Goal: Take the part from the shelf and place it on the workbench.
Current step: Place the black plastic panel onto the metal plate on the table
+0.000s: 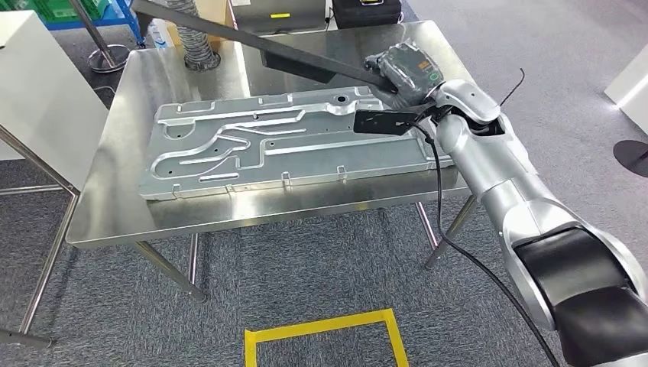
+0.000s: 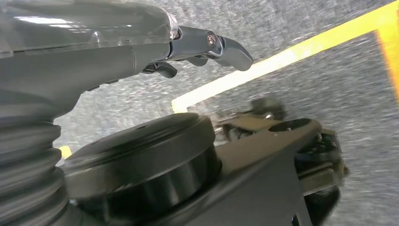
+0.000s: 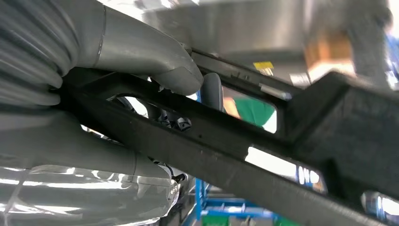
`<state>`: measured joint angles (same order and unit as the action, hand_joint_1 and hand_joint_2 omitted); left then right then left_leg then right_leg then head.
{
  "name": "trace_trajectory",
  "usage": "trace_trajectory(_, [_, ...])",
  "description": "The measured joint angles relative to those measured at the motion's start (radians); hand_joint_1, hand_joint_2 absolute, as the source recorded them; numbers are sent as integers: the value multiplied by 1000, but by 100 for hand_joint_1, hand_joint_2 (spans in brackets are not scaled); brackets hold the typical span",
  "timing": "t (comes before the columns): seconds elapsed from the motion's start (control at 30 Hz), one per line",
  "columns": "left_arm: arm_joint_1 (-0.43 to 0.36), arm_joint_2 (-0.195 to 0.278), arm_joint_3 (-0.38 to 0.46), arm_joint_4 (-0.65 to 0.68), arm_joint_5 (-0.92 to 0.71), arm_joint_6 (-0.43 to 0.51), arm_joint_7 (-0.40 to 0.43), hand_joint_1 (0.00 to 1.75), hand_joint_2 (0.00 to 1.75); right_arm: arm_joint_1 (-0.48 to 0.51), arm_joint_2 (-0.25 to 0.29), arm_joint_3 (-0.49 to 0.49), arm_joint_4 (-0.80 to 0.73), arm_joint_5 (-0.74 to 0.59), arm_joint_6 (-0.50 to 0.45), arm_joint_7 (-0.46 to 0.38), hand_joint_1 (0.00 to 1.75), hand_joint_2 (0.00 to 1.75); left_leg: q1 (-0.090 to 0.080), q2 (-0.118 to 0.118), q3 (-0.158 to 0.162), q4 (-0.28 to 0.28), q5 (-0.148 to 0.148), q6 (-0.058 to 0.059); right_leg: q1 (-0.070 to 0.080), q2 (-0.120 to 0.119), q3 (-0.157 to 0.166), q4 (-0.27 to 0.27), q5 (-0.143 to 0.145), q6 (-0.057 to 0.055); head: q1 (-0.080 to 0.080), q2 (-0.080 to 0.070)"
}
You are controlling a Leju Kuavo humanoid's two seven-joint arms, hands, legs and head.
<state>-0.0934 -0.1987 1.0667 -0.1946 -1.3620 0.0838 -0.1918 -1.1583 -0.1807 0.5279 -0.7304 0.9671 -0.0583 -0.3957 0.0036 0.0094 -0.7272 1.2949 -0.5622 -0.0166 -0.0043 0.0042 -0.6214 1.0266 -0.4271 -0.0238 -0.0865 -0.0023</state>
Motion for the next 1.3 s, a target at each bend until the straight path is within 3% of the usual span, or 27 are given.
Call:
trace_trajectory(0.03, [-1,0,0,0,1,0,0,0,175,-9,-1,26,34,14,-6,2,175,175,0,0,-17,28,1,1,2,0,2,0,-1,-1,0,0])
trace_trajectory(0.07, [-1,0,0,0,1,0,0,0,175,-19,-1,51,66,25,-10,4,175,175,0,0,-17,20,20,4,4,0,3,1,-3,-2,0,0])
trace_trajectory(0.13, [1,0,-2,0,1,0,4,0,175,-38,-1,99,130,40,-14,8,175,175,-1,0,32,-100,97,13,7,2,7,3,-8,-1,0,0])
trace_trajectory(0.2, [4,0,-3,0,1,0,8,0,175,-54,-2,139,185,45,-24,15,175,175,-4,0,87,-221,141,21,10,4,6,5,-11,5,0,0])
trace_trajectory(0.23, [4,0,-3,0,1,0,10,0,175,-55,-3,155,207,45,-32,21,175,175,-6,-1,99,-250,143,24,10,4,4,5,-11,9,0,0])
trace_trajectory(0.37, [6,-1,-8,0,-5,-3,18,0,175,-26,-4,198,277,42,-64,48,175,175,-4,-5,111,-276,143,37,8,1,-3,14,-19,30,0,0])
trace_trajectory(0.43, [4,-1,-11,0,-9,-4,18,0,175,-4,-1,211,300,42,-77,55,175,175,-1,-4,116,-284,146,45,5,1,-39,91,-62,40,0,0])
trace_trajectory(0.5, [4,0,-13,0,-12,-5,16,0,175,27,10,220,322,40,-87,60,175,175,-2,-3,117,-284,146,48,0,1,-107,217,-112,46,0,0])
trace_trajectory(0.53, [4,1,-14,0,-14,-6,14,0,175,45,17,222,333,39,-90,62,175,175,-2,-3,117,-283,145,48,-3,1,-132,260,-119,49,0,0])
trace_trajectory(0.57, [5,1,-15,0,-16,-7,13,0,175,61,23,225,343,39,-91,63,175,175,-2,-3,117,-282,143,48,-6,1,-141,267,-108,51,0,0])
trace_trajectory(0.6, [6,2,-15,0,-17,-8,12,0,175,72,29,228,350,38,-92,64,175,175,-1,-4,118,-280,142,47,-9,1,-129,235,-80,53,0,0])
trace_trajectory(0.67, [6,3,-16,0,-17,-11,8,0,175,78,39,233,360,38,-93,62,175,175,-2,-4,119,-273,135,40,-13,0,-69,103,-14,54,0,0])
trace_trajectory(0.73, [5,5,-16,0,-17,-13,3,0,175,76,48,236,366,36,-91,57,175,175,-4,-3,121,-269,130,30,-9,3,-28,17,13,48,0,0])
trace_trajectory(0.83, [4,8,-17,0,-18,-14,2,0,175,74,55,238,372,35,-88,54,175,175,-2,-2,125,-269,126,15,-4,5,-18,2,14,30,0,0])
trace_trajectory(0.9, [4,8,-18,0,-19,-14,2,0,175,73,56,240,374,35,-88,54,175,175,1,-3,110,-233,104,7,-6,3,-8,-7,13,17,0,0])
trace_trajectory(1.0, [2,9,-19,0,-19,-17,-2,0,175,72,56,243,376,35,-84,53,175,175,3,-4,21,-48,25,1,-5,0,1,-10,-1,1,0,0])
trace_trajectory(1.03, [1,9,-19,0,-19,-17,-5,0,175,72,56,244,377,35,-81,53,175,175,3,-4,-7,7,11,0,-5,-1,4,-10,-6,-1,0,0])
trace_trajectory(1.07, [0,9,-19,0,-19,-17,-7,0,175,73,56,244,378,35,-78,53,175,175,4,-4,-18,29,14,0,-4,-1,9,-8,-10,-1,0,0])
trace_trajectory(1.1, [0,9,-19,0,-19,-17,-8,0,175,73,56,245,379,36,-75,53,175,175,5,-3,-8,9,37,0,-5,-1,15,-7,-15,1,0,0])
trace_trajectory(1.17, [4,9,-19,0,-18,-16,-9,0,175,73,56,249,380,37,-71,53,175,175,8,-3,58,-119,104,3,-5,0,32,-3,-26,9,0,0])
trace_trajectory(1.2, [5,9,-19,0,-18,-16,-9,0,175,72,53,251,381,38,-68,53,175,175,8,-2,93,-188,122,5,-3,1,38,-1,-32,16,0,0])
trace_trajectory(1.23, [7,10,-19,0,-18,-16,-10,0,175,70,51,252,381,39,-65,54,175,175,7,-2,116,-233,126,10,-3,1,42,-1,-36,24,0,0])
trace_trajectory(1.3, [10,10,-19,0,-18,-16,-13,0,175,66,44,254,382,42,-61,56,175,175,4,-4,132,-267,110,23,0,2,48,0,-37,39,0,0])
